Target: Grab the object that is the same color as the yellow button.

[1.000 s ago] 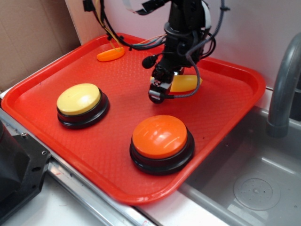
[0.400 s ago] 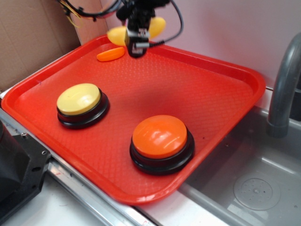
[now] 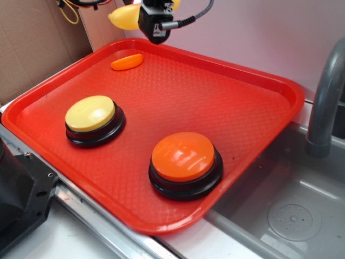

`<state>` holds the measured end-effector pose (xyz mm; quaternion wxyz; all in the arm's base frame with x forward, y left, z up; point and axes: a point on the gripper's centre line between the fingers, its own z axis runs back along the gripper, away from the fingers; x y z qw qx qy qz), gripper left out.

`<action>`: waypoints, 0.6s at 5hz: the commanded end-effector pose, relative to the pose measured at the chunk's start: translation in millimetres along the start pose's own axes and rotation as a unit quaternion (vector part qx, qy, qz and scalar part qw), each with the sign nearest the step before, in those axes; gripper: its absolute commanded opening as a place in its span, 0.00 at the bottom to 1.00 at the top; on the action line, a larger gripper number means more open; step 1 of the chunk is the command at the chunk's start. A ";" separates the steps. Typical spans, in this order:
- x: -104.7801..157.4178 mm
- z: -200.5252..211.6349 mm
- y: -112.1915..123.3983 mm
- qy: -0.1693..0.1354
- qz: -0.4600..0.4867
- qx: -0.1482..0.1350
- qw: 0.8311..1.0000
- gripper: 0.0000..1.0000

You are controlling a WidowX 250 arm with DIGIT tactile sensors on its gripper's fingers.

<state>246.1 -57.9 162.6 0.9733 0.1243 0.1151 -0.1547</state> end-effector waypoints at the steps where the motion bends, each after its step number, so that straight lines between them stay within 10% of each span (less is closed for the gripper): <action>1: -10.0 48.3 -12.4 -0.097 0.035 -0.008 0.995 0.00; 3: -12.4 51.4 -6.6 -0.076 0.070 0.009 0.995 0.00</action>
